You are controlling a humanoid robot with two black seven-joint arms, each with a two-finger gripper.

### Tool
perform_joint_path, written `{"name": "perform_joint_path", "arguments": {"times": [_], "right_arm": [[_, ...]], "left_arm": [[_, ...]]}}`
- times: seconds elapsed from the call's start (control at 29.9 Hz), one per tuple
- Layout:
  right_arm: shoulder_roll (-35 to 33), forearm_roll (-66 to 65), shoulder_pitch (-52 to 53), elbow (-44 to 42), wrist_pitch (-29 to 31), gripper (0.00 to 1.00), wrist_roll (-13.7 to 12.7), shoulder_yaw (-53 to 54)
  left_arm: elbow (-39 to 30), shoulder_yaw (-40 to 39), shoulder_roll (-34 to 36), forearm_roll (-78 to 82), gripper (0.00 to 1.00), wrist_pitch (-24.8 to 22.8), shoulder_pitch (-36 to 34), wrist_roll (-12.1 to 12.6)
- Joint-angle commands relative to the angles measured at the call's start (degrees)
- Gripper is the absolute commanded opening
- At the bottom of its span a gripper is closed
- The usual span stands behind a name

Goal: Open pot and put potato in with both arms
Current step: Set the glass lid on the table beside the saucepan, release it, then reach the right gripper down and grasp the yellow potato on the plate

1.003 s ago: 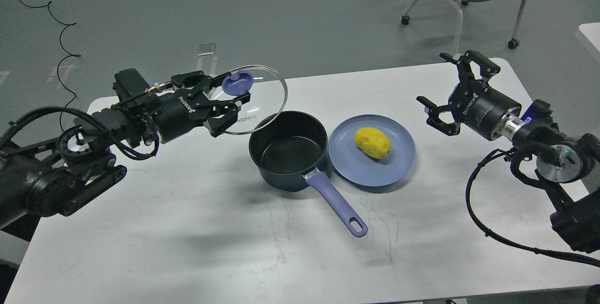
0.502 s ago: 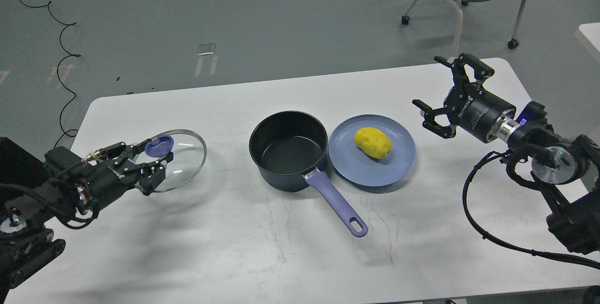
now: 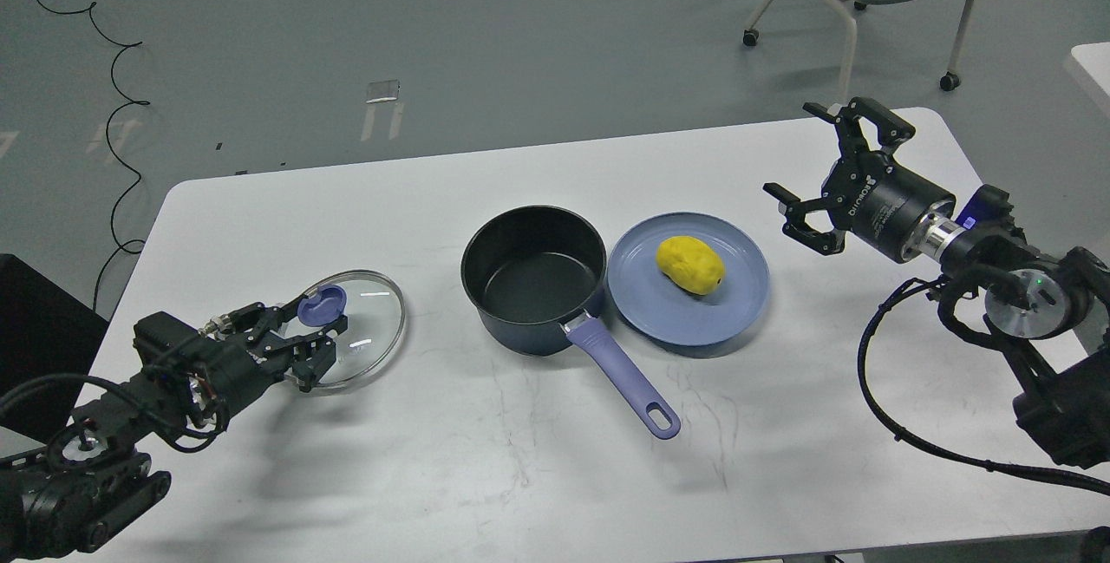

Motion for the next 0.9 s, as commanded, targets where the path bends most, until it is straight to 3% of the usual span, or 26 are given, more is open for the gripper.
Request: {"name": "perform_joint_path", "arguments": {"times": [0.0,0.03,0.07,0.27,0.4,0.7,0.77,0.87], "right_arm": [[0.00,0.03,-0.07,0.03,0.00,1.00,0.00,0.01],[0.00,0.03,-0.07,0.03,0.00,1.00,0.00,0.01],[0.00,0.03,-0.07,0.03,0.00,1.00,0.00,0.01],[0.18,-1.90,0.28,0.38,0.09,1.00,0.17,-0.52],[-1.65,-15.57,2.55,4.06,0.09,1.00,5.08,-2.97],[-9.57,-45.54,11.96,7.50,-0.26,0.96,5.80,-21.16],[-9.75,-53.53,12.58,8.03,-0.35,0.92,6.58,-23.36],[-9.84,-64.46,13.81,8.29,-0.44,0.91,10.19,-27.05]], "left_arm": [[0.03,0.01,-0.04,0.01,0.73,-0.03,-0.01,-0.02],[0.03,-0.07,-0.04,-0.34,0.94,-0.03,-0.01,-0.02],[0.03,-0.07,-0.04,-0.86,0.98,-0.03,-0.01,-0.02],[-0.58,0.01,-0.04,-10.52,0.98,-0.03,-0.63,-0.02],[-5.14,-0.78,1.44,-19.91,0.98,-0.03,-2.73,-0.02],[-8.85,-2.44,5.23,-37.39,0.98,-0.03,-13.62,-0.02],[-8.85,-4.28,5.23,-44.76,0.98,-3.75,-15.04,-0.02],[-8.85,-6.13,5.23,-53.93,0.98,-8.59,-17.06,-0.02]]}}
